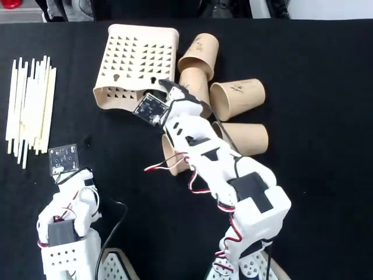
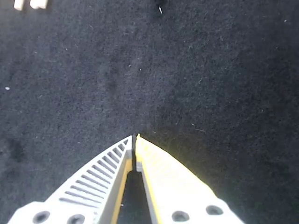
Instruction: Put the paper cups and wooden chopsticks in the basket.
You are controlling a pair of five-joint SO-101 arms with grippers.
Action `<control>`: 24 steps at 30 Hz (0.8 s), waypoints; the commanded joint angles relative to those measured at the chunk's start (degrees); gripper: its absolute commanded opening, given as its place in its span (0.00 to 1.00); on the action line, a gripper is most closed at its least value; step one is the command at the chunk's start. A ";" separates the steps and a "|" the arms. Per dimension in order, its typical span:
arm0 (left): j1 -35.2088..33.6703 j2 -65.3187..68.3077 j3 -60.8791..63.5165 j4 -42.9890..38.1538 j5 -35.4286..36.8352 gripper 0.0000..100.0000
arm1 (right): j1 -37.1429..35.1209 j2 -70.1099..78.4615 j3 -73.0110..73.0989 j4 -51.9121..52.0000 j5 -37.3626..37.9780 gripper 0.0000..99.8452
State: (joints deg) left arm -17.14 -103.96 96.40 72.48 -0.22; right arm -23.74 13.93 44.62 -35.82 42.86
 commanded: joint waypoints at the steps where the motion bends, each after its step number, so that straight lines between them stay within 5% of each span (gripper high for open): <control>1: 0.57 -0.09 0.92 0.26 0.44 0.03 | 1.14 -0.75 -0.13 -1.41 0.35 0.01; 16: 0.57 -0.09 0.92 0.26 0.44 0.03 | -5.36 -23.60 9.27 -0.79 -5.01 0.01; 24: 0.57 -0.09 0.92 0.26 0.44 0.03 | -8.09 -34.77 1.71 20.66 -9.41 0.01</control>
State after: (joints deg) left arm -17.14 -103.96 96.40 72.48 -0.22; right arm -30.59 -14.81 52.70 -22.90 36.18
